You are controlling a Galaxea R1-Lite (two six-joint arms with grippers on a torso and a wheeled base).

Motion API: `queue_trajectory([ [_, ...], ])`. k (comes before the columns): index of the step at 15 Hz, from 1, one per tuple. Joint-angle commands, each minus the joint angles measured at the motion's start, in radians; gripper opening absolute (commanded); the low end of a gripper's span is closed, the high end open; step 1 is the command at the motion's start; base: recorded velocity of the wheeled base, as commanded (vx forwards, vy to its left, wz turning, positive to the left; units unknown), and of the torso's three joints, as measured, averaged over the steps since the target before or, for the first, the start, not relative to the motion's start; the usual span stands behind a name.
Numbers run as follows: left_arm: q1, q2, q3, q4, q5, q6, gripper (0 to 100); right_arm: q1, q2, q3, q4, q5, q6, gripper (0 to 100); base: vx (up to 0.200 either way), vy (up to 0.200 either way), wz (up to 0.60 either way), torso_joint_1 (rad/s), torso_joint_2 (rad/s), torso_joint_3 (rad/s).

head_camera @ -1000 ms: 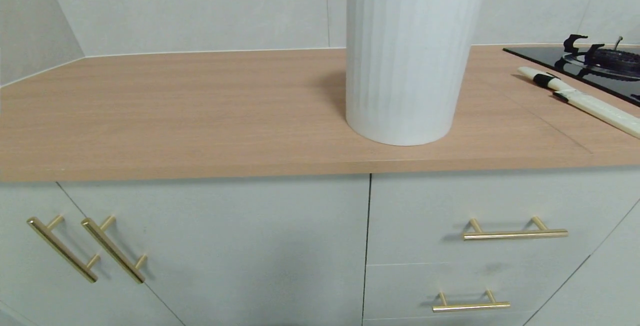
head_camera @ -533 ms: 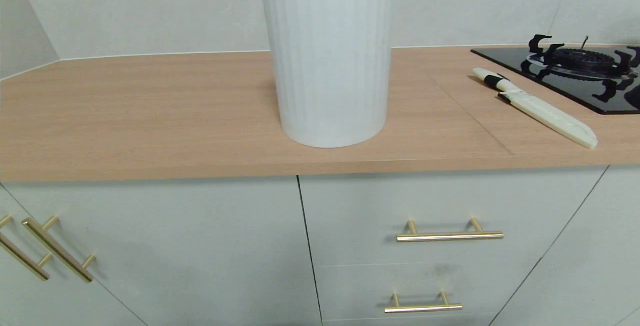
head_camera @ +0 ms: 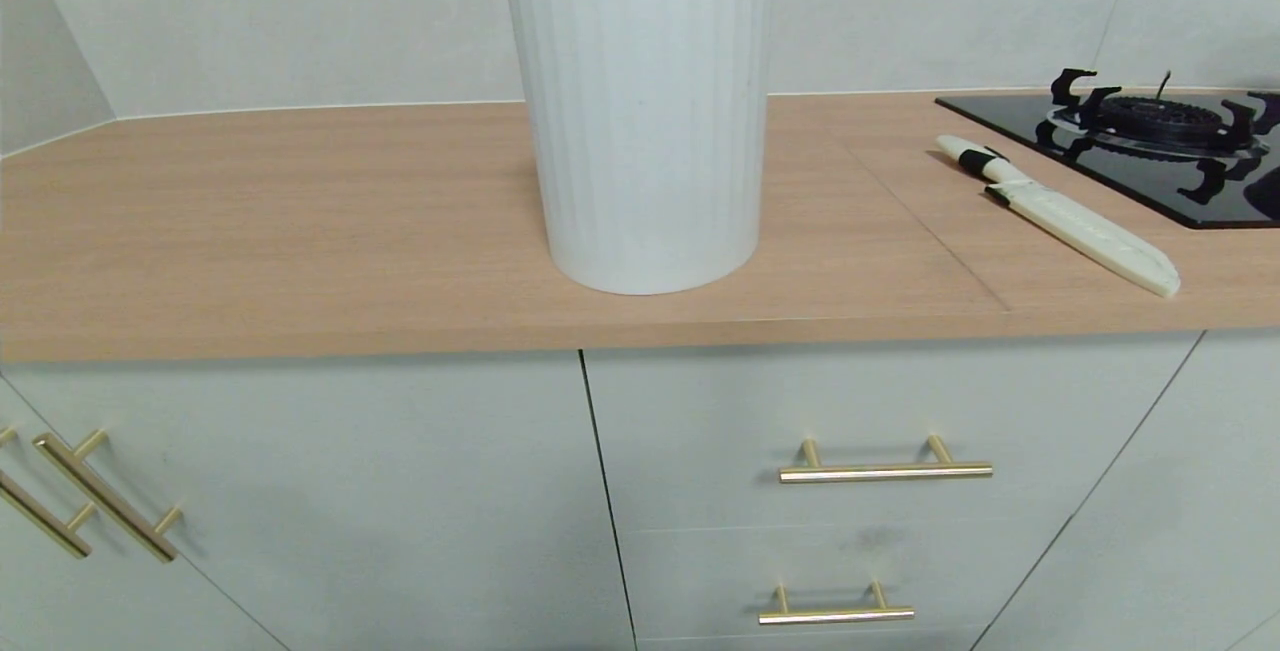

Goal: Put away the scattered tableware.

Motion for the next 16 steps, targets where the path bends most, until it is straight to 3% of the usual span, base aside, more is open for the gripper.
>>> queue_trajectory([
  [1, 0.000, 0.002, 0.000, -0.002, 0.000, 0.000, 100, 0.001, 0.002, 0.000, 0.000, 0.000, 0.000, 100, 0.000, 0.000, 0.00, 0.000, 0.00, 0.000],
  [11, 0.000, 0.002, 0.000, 0.000, 0.000, 0.000, 100, 0.002, 0.002, 0.000, 0.000, 0.008, -0.005, 100, 0.000, 0.000, 0.00, 0.003, -0.01, -0.009],
  [16, 0.000, 0.002, 0.000, 0.000, 0.000, 0.000, 100, 0.001, 0.002, 0.000, 0.000, 0.008, -0.005, 100, 0.000, 0.000, 0.00, 0.100, -0.33, -0.270],
])
